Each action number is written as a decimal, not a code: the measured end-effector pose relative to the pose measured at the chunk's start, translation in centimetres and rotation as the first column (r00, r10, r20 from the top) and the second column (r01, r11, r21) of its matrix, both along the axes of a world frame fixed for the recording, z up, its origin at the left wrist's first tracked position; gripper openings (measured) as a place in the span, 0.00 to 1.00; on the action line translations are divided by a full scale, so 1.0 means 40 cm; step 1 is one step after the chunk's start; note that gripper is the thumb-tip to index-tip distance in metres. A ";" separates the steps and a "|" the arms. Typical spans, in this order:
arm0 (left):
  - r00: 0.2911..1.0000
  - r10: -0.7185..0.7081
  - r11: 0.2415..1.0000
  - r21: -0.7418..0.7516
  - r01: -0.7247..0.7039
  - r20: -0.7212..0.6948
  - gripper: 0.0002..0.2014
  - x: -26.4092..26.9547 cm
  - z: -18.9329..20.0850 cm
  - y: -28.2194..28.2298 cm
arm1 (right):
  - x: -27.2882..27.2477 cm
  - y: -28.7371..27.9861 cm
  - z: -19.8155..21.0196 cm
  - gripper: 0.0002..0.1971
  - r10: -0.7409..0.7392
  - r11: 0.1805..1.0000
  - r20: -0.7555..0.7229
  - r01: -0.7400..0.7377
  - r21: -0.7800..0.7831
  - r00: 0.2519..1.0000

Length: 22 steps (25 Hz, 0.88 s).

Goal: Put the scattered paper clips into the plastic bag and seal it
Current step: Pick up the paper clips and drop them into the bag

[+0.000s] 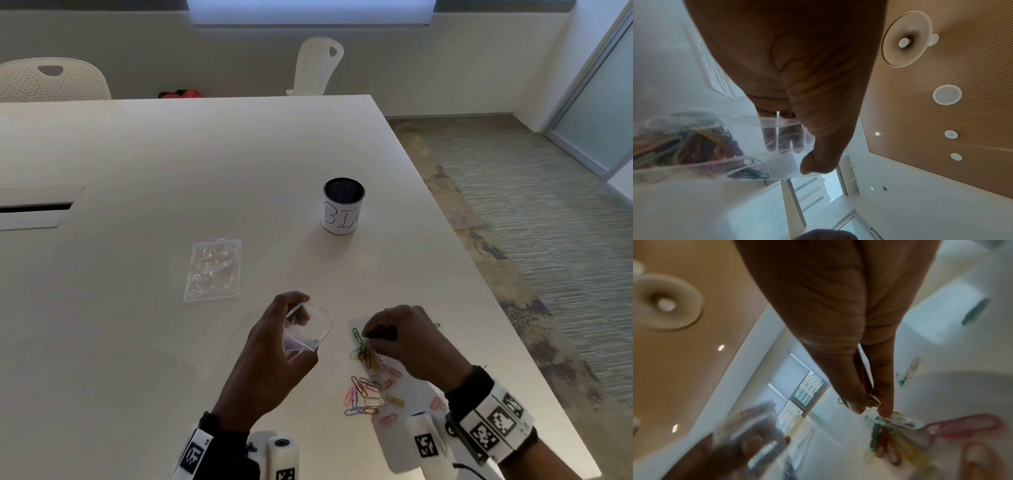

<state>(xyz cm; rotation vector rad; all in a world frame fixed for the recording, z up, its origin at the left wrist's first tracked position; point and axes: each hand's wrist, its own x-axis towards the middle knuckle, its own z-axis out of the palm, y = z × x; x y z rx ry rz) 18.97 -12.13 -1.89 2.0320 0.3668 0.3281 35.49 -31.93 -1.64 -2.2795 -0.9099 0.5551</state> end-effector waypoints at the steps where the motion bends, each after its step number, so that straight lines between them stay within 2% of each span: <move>1: 1.000 0.000 1.000 0.001 0.000 -0.001 0.32 0.000 0.000 0.000 | 0.001 -0.003 0.009 0.06 -0.059 0.994 -0.116 0.068 0.082 0.992; 4: 1.000 -0.006 1.000 0.010 0.006 -0.002 0.32 0.002 -0.003 -0.002 | -0.017 0.007 0.057 0.05 -0.080 0.929 -0.388 0.209 0.304 0.918; 7: 1.000 -0.011 1.000 0.029 0.011 0.002 0.32 0.003 -0.006 -0.001 | -0.055 0.039 0.106 0.06 0.001 0.843 -0.491 0.263 0.468 0.871; 10: 1.000 -0.015 0.999 0.035 0.015 0.003 0.31 0.003 -0.004 -0.001 | -0.089 0.090 0.124 0.07 0.020 0.801 -0.391 0.220 0.557 0.920; 12: 1.000 -0.014 0.999 0.047 0.014 -0.005 0.29 0.003 -0.003 -0.003 | -0.107 0.122 0.113 0.06 0.009 0.817 -0.218 0.119 0.564 0.976; 15: 1.000 -0.007 0.999 0.036 0.008 -0.005 0.30 0.002 0.002 -0.005 | -0.122 0.143 0.096 0.07 0.033 0.845 -0.055 0.001 0.535 0.998; 19: 1.000 -0.006 1.000 0.029 0.006 -0.008 0.30 0.001 0.002 -0.004 | -0.115 0.132 0.099 0.08 0.046 0.870 0.014 -0.047 0.491 0.999; 22: 1.000 -0.007 0.999 0.050 0.007 0.006 0.30 0.005 -0.003 -0.003 | -0.094 0.110 0.116 0.07 0.004 0.862 0.000 -0.003 0.507 1.000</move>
